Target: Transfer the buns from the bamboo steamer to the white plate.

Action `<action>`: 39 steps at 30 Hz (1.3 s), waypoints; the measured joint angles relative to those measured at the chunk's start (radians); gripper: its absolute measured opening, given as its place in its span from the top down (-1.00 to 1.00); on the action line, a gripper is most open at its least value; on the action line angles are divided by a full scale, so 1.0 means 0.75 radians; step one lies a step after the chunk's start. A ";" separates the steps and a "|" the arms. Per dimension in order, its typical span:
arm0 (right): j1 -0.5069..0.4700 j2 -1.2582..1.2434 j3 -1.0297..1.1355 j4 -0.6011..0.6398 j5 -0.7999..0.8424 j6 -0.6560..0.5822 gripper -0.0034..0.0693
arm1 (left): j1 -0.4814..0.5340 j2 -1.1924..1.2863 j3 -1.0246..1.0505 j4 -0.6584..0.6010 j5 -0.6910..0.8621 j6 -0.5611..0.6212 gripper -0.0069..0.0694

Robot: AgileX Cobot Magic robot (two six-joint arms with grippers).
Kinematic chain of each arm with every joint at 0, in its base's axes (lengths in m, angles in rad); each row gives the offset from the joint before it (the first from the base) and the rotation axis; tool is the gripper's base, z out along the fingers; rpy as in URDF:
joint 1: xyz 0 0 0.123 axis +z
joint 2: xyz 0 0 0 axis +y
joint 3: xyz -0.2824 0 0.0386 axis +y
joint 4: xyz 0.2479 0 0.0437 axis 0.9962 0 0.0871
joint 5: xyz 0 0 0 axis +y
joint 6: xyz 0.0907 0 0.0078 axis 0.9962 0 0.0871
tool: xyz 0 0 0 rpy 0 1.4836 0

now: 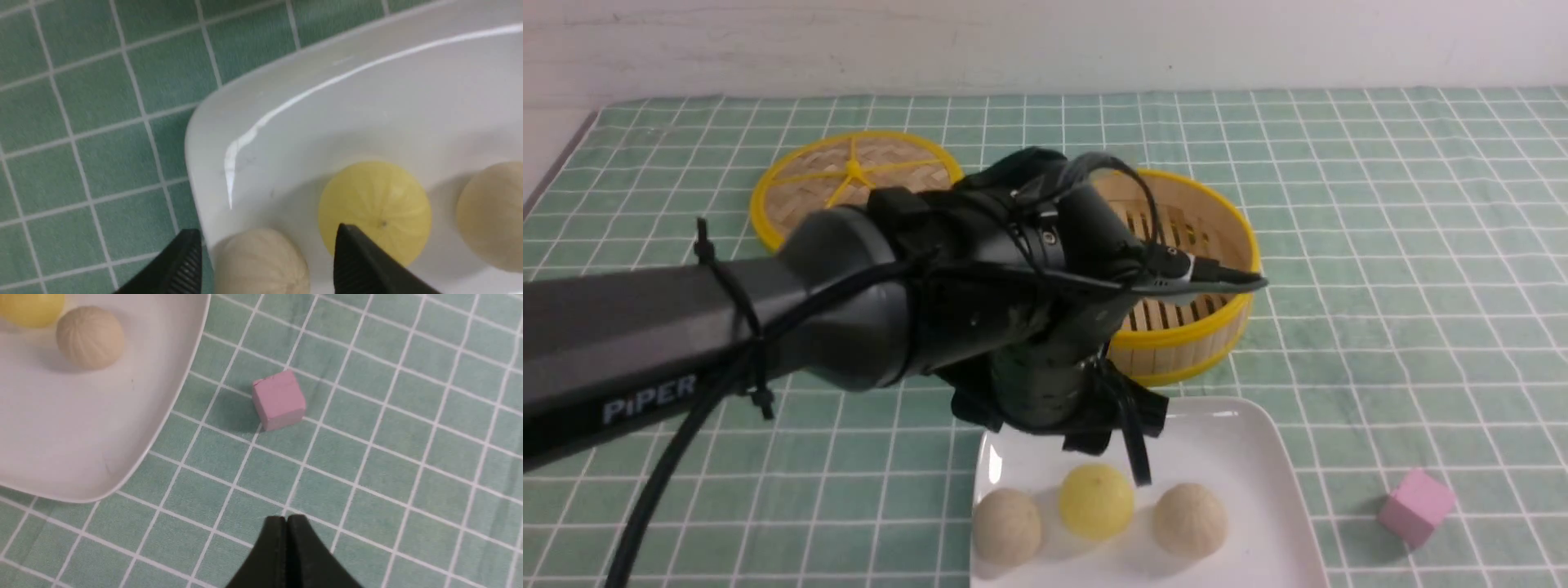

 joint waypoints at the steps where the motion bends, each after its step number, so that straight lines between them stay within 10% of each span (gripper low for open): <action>1: 0.000 -0.045 -0.027 -0.012 0.038 0.012 0.95 | 0.000 0.000 -0.024 0.010 0.010 0.000 -0.33; 7: 0.000 -0.363 -0.039 -0.057 0.035 0.198 0.95 | 0.000 0.000 -0.071 0.020 0.009 0.000 -0.20; 17: 0.000 -0.581 0.371 -0.102 -0.871 0.273 0.94 | 0.000 0.001 -0.073 0.042 -0.011 0.000 0.37; 39: 0.000 -0.581 0.399 -0.018 -0.724 0.271 0.92 | 0.000 0.001 -0.073 0.047 -0.122 -0.005 0.48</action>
